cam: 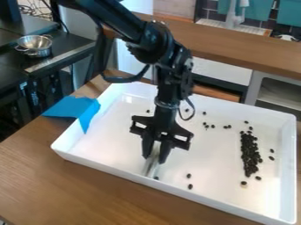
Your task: Sweep into pile
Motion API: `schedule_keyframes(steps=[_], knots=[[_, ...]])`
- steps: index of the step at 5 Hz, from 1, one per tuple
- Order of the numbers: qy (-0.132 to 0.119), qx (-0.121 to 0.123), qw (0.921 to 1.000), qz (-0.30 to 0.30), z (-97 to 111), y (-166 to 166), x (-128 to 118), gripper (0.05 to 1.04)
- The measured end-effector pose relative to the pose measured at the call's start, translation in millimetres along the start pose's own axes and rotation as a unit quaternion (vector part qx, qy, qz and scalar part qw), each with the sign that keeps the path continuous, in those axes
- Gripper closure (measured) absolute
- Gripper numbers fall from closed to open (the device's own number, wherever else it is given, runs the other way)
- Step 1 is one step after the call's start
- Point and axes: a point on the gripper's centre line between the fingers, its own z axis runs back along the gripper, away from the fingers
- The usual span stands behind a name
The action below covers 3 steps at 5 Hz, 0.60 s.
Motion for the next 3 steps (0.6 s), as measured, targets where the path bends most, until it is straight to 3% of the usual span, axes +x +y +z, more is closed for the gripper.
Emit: schedule_keyframes(steps=[1,3], knots=[[0.012,-0.003,0.9999,0.008,-1.0,-3.3,0.0,0.745],[0.050,-0.033,0.9981,0.014,2.6,-26.3,-7.5,0.745]])
